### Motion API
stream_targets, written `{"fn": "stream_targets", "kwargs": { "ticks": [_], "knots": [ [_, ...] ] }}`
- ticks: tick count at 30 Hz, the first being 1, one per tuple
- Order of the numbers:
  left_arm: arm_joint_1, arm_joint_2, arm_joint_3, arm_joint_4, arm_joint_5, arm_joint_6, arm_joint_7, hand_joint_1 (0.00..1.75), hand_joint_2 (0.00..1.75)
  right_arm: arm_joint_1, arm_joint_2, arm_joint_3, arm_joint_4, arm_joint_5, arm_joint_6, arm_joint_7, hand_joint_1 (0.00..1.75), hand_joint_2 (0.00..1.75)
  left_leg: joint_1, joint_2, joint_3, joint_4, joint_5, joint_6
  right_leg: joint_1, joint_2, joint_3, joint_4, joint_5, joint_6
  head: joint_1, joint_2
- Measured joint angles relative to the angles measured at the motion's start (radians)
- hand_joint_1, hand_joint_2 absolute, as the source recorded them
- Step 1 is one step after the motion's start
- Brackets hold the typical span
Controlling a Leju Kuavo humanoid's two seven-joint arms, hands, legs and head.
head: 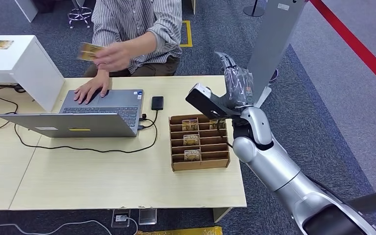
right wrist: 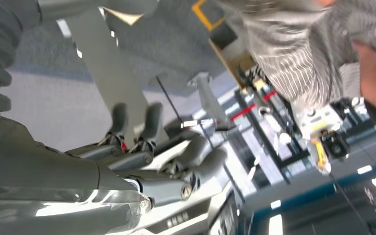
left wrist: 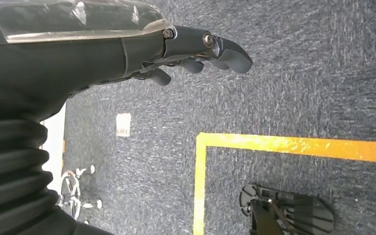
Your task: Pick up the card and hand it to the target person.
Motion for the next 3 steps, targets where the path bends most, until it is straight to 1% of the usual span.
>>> {"fn": "stream_targets", "kwargs": {
  "ticks": [3],
  "knots": [
    [0.001,0.000,0.000,0.000,0.005,0.007,-0.008,0.00,0.00,0.012,0.004,0.004,-0.007,-0.051,0.024,0.000,0.00,1.75,0.000,0.000,0.000,0.000,0.000,0.000,0.000,0.000,0.000,0.000,0.000,0.000,-0.001,0.000]
  ]
}}
